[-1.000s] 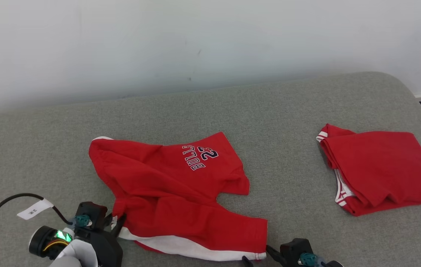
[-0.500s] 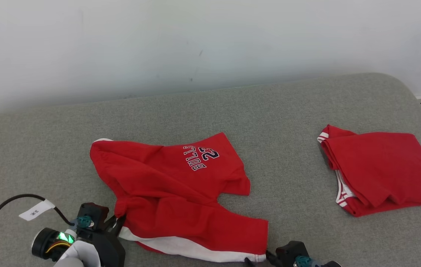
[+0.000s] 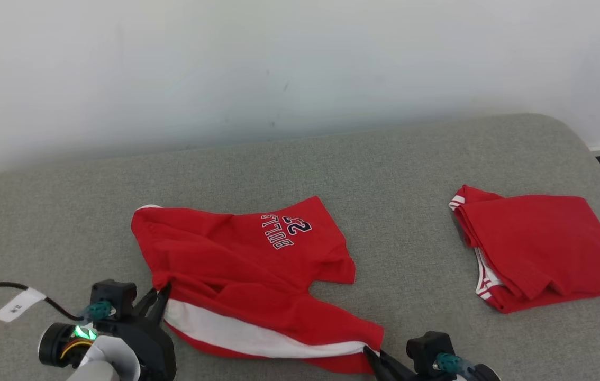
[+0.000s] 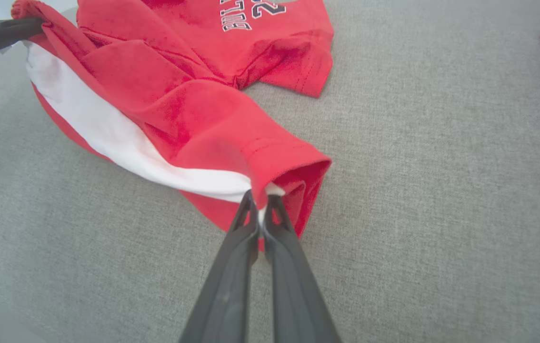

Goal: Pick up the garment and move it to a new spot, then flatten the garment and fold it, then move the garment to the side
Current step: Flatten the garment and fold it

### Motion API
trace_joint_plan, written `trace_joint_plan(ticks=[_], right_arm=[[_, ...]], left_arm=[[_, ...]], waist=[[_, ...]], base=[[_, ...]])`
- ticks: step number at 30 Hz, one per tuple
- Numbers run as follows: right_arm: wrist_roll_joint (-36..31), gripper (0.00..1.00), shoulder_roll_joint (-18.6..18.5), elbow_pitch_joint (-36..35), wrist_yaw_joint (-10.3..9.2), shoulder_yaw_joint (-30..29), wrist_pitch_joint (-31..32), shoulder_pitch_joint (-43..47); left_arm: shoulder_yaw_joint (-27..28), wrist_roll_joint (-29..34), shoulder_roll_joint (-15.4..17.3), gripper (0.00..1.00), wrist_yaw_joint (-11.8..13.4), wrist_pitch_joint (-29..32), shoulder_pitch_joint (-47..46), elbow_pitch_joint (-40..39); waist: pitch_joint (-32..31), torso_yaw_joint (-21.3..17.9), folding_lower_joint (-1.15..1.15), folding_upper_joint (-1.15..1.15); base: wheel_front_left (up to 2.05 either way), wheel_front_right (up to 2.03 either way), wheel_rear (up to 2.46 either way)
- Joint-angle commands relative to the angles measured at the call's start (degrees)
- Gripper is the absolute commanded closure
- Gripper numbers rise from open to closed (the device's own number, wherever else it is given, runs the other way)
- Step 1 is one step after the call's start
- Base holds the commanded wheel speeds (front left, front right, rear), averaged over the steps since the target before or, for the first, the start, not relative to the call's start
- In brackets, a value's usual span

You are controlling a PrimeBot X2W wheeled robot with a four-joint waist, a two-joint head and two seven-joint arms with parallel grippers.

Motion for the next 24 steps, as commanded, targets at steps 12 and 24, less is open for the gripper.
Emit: trace_joint_plan(ticks=[12, 24], right_arm=[[3.54, 1.0, -1.11, -11.58, -0.15, -6.94, 0.22, -1.1], [18.94, 1.0, -0.45, -18.14, -0.15, -8.75, 9.13, -15.39]], left_arm=[[6.21, -4.62, 0.52, 1.0, 3.54, -5.81, 2.77, -12.44], [12.11, -12.94, -1.86, 1.0, 3.79, -1.39, -4.88, -20.28]], waist=[[-3.2, 0.04, 0.0, 0.0], [5.55, -1.62, 0.0, 0.0]], base=[[0.0, 0.0, 0.0], [0.0, 0.0, 0.0]])
